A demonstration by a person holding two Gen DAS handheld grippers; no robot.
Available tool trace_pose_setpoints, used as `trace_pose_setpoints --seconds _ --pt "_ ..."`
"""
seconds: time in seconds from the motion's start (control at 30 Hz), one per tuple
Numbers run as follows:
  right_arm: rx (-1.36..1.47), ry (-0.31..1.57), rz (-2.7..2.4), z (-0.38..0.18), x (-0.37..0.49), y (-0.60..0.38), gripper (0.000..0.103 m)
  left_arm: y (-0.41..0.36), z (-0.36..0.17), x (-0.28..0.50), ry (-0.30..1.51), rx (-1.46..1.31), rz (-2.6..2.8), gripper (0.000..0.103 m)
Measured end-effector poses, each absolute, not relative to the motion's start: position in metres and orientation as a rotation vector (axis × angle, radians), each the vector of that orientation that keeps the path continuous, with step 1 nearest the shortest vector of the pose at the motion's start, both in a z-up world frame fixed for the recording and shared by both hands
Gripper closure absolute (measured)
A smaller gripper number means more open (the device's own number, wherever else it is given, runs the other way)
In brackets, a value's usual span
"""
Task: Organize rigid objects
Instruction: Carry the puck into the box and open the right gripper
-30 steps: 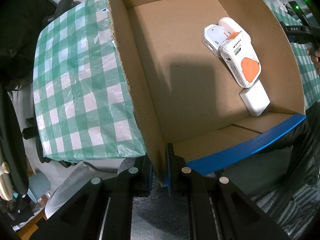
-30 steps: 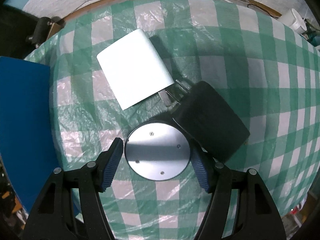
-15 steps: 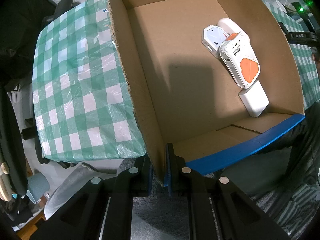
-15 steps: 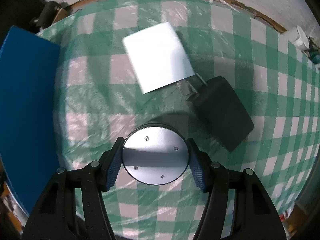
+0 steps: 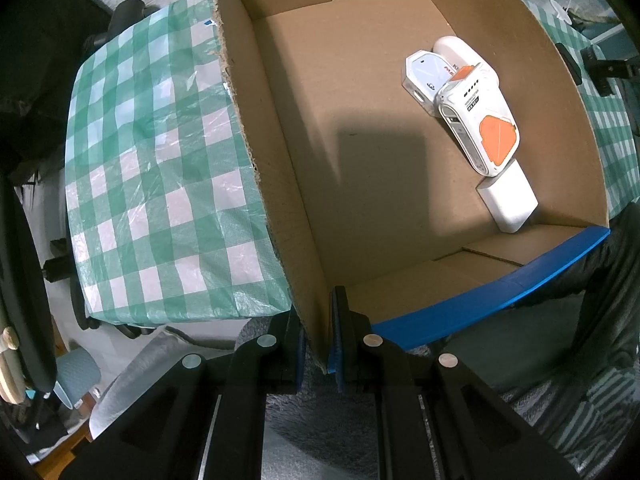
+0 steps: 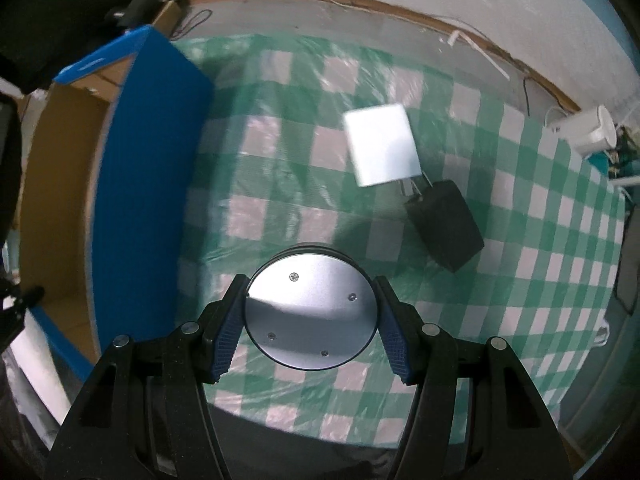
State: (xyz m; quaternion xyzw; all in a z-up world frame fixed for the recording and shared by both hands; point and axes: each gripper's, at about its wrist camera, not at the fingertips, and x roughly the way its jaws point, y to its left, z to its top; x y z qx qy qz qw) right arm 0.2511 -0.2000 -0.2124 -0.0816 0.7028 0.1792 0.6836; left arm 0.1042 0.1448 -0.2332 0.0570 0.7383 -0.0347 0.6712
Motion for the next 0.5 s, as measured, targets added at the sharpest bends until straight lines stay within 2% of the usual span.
trace_pose_setpoints --seconds 0.2,0.5 --pt "-0.224 1.525 0.474 -0.169 0.238 -0.170 0.041 0.145 -0.233 0.105 1.659 0.128 -0.078 0.093" --pt "-0.270 1.470 0.591 -0.137 0.232 -0.115 0.041 0.143 -0.231 0.108 1.662 0.139 -0.084 0.093"
